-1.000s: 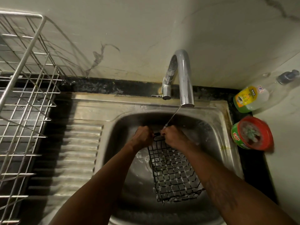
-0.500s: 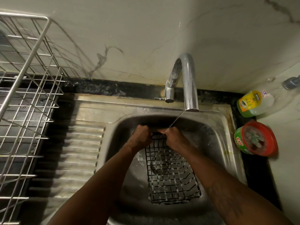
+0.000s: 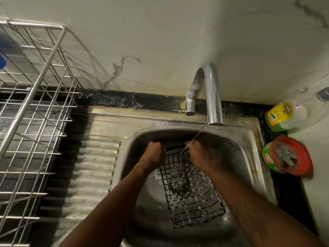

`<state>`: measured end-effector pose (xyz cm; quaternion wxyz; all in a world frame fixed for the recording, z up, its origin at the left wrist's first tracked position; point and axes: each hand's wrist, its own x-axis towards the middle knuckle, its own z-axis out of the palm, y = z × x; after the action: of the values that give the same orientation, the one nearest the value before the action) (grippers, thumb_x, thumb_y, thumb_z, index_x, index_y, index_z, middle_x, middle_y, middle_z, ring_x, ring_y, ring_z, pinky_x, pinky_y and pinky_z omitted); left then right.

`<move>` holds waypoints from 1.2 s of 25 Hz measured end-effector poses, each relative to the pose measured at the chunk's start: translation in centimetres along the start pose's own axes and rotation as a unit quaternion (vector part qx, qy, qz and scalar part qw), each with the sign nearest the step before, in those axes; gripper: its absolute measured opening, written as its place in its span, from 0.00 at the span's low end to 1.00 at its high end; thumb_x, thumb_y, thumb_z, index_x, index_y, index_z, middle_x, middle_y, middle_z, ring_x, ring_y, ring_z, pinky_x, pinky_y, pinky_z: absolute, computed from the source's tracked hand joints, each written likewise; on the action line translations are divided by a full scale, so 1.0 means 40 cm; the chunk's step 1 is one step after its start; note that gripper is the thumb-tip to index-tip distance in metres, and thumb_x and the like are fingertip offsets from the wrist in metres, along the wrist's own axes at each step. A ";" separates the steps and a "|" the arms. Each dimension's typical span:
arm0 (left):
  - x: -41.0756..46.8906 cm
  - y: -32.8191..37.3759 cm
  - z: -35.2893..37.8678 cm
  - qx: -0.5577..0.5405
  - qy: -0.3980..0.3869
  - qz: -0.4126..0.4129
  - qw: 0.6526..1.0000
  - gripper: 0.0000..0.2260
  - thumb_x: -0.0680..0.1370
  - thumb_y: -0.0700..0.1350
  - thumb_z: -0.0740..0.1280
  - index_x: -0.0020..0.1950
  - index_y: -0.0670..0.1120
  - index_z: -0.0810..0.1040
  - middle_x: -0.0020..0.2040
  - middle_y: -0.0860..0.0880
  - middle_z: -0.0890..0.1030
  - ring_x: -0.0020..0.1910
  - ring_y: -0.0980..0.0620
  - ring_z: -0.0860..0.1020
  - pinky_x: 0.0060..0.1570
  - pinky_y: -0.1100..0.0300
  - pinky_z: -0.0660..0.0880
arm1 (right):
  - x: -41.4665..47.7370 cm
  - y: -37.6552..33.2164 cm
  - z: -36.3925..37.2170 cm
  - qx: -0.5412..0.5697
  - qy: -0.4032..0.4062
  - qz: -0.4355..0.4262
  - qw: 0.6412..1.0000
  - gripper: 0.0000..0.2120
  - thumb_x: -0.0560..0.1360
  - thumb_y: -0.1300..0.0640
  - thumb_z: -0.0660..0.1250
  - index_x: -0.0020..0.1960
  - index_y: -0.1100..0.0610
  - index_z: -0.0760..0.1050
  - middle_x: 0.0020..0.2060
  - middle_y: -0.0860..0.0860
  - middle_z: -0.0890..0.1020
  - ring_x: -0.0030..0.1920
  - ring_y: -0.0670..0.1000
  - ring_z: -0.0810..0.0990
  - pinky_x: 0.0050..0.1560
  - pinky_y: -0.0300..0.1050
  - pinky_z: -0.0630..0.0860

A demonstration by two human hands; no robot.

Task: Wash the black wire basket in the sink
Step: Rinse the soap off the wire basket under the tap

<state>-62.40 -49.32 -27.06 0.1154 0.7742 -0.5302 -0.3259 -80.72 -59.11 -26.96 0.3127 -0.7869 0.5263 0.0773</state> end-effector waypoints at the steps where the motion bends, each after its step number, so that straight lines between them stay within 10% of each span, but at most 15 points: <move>1: 0.001 0.002 0.007 -0.001 0.003 -0.003 1.000 0.10 0.81 0.40 0.63 0.44 0.43 0.81 0.31 0.54 0.76 0.28 0.60 0.75 0.24 0.72 0.68 | 0.001 -0.013 0.001 -0.001 0.004 0.006 1.000 0.14 0.83 0.48 0.56 0.57 0.50 0.79 0.50 0.55 0.82 0.50 0.56 0.80 0.55 0.55 0.79; 8: 0.011 -0.013 -0.012 0.005 -0.016 -0.036 0.999 0.09 0.81 0.42 0.64 0.44 0.44 0.81 0.33 0.53 0.77 0.30 0.57 0.76 0.30 0.66 0.73 | -0.025 -0.029 0.027 0.051 -0.067 -0.097 0.992 0.19 0.82 0.43 0.56 0.71 0.41 0.72 0.71 0.45 0.76 0.70 0.49 0.72 0.72 0.52 0.68; 10: 0.010 -0.014 -0.010 0.011 -0.009 -0.041 0.999 0.09 0.81 0.42 0.64 0.46 0.42 0.82 0.33 0.52 0.77 0.29 0.57 0.75 0.31 0.64 0.72 | -0.016 -0.030 0.025 0.039 -0.046 -0.114 0.992 0.20 0.79 0.36 0.59 0.67 0.39 0.76 0.66 0.44 0.79 0.67 0.48 0.75 0.69 0.51 0.69; 15: 0.002 -0.023 0.000 0.005 -0.002 -0.059 0.998 0.10 0.81 0.42 0.64 0.44 0.41 0.82 0.34 0.48 0.79 0.30 0.54 0.76 0.31 0.62 0.73 | 0.021 -0.026 0.012 0.007 -0.011 -0.021 1.000 0.09 0.82 0.54 0.62 0.55 0.48 0.81 0.44 0.47 0.82 0.46 0.49 0.82 0.51 0.51 0.81; 30: 0.006 -0.004 -0.010 -0.007 0.001 0.005 1.000 0.12 0.82 0.39 0.62 0.40 0.50 0.76 0.31 0.55 0.75 0.28 0.60 0.74 0.24 0.72 0.67 | 0.015 0.000 0.006 0.039 0.032 -0.010 0.999 0.11 0.81 0.60 0.67 0.61 0.51 0.82 0.52 0.53 0.84 0.48 0.51 0.82 0.52 0.51 0.82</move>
<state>-61.97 -49.55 -26.93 0.1232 0.7712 -0.5312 -0.3285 -80.42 -59.42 -27.42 0.3263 -0.7817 0.5307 0.0282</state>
